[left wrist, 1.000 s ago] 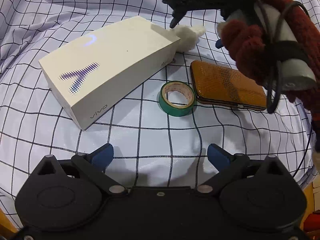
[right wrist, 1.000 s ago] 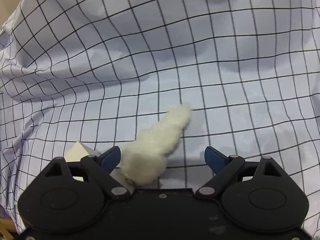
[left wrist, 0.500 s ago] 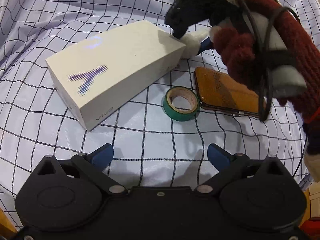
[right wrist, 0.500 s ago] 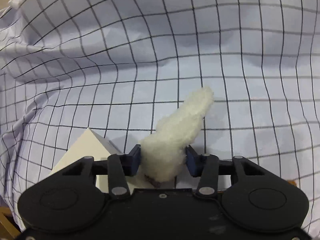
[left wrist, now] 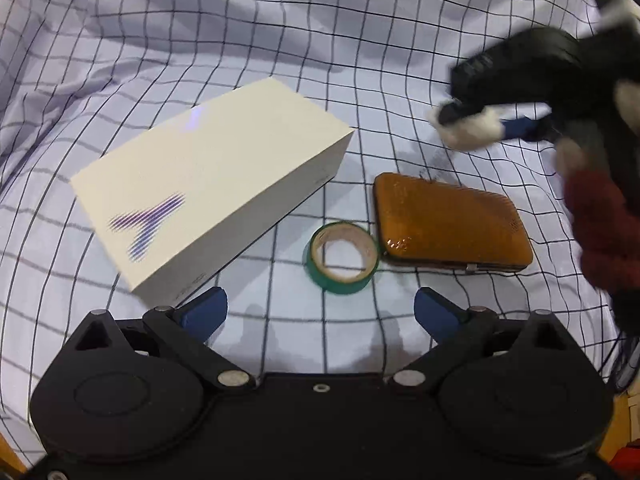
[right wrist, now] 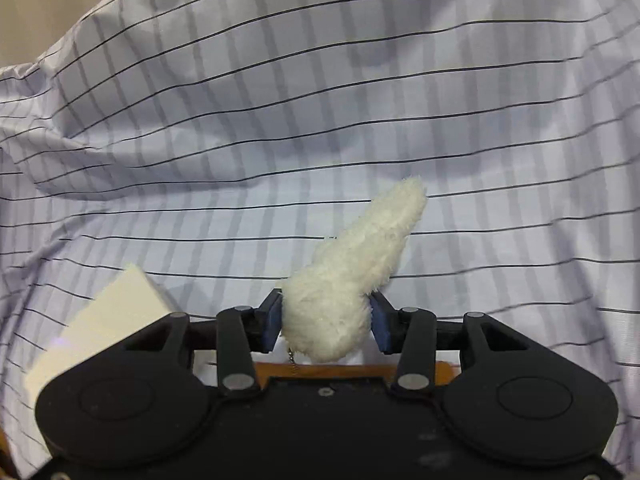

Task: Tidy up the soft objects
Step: 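Lift the white plush with the right gripper while the left grasps the green tape roll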

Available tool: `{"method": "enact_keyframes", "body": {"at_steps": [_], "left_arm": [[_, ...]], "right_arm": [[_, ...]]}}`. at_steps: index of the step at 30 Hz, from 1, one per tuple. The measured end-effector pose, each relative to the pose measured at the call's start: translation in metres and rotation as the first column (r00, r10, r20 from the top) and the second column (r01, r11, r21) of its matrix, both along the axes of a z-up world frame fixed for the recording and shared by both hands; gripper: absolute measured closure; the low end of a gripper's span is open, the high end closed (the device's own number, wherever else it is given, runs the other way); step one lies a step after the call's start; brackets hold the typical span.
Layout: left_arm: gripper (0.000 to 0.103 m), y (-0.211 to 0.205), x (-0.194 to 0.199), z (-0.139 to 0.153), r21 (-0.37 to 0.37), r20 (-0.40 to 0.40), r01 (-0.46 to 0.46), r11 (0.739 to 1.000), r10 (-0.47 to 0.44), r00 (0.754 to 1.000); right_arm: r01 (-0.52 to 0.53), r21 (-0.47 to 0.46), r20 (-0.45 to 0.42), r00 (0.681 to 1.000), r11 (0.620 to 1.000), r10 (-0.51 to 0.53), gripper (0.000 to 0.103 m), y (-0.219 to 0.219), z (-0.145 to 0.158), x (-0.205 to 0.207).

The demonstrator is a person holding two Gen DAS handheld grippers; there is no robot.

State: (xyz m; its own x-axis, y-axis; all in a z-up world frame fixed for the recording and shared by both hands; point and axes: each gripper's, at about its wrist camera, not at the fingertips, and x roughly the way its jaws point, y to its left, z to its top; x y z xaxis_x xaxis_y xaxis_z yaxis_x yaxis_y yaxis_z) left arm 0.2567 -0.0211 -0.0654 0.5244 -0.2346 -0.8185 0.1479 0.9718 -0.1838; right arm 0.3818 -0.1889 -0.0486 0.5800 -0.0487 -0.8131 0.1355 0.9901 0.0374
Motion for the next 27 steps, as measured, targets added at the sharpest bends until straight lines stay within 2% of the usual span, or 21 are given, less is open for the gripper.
{"method": "enact_keyframes", "body": {"at_steps": [5,8,10,13,19,22,24,25,26,27], "left_arm": [[0.012,-0.014,0.011,-0.006,0.034,0.001,0.030,0.999,-0.030,1.000],[0.022,-0.020,0.017,-0.010,0.047,-0.002,0.048,0.998,-0.048,0.999],[0.022,-0.023,0.020,-0.013,0.054,-0.009,0.056,0.997,-0.055,0.998],[0.038,-0.024,0.023,-0.019,0.056,-0.019,0.062,0.996,-0.061,0.998],[0.045,-0.025,0.025,-0.023,0.060,-0.003,0.077,0.995,-0.077,0.997],[0.051,-0.025,0.026,-0.024,0.064,0.004,0.086,0.994,-0.087,0.996],[0.051,-0.025,0.026,-0.024,0.064,0.005,0.088,0.994,-0.088,0.996],[0.051,-0.025,0.025,-0.024,0.064,0.007,0.090,0.994,-0.091,0.996],[0.051,-0.026,0.025,-0.025,0.068,0.010,0.093,0.993,-0.094,0.996],[0.051,-0.026,0.024,-0.025,0.074,0.013,0.096,0.993,-0.097,0.995]], "right_arm": [[0.056,-0.001,-0.007,0.998,0.998,-0.056,0.058,-0.029,-0.005,-0.007],[0.073,0.008,-0.014,0.997,0.997,-0.073,0.058,-0.040,-0.012,-0.005],[0.083,0.015,-0.019,0.996,0.996,-0.083,0.057,-0.047,-0.015,-0.004],[0.092,0.022,-0.023,0.996,0.996,-0.091,0.057,-0.052,-0.021,-0.001],[0.102,0.040,-0.025,0.995,0.994,-0.101,0.056,-0.055,-0.027,0.002],[0.116,0.049,-0.003,0.993,0.992,-0.116,0.046,-0.057,-0.025,0.002],[0.130,0.057,0.015,0.991,0.990,-0.131,0.033,-0.062,-0.023,0.001],[0.143,0.062,0.025,0.989,0.988,-0.144,0.020,-0.064,-0.021,0.001],[0.152,0.068,0.033,0.988,0.986,-0.154,0.015,-0.065,-0.020,0.000],[0.152,0.072,0.035,0.987,0.986,-0.155,0.015,-0.065,-0.020,0.000]]}}
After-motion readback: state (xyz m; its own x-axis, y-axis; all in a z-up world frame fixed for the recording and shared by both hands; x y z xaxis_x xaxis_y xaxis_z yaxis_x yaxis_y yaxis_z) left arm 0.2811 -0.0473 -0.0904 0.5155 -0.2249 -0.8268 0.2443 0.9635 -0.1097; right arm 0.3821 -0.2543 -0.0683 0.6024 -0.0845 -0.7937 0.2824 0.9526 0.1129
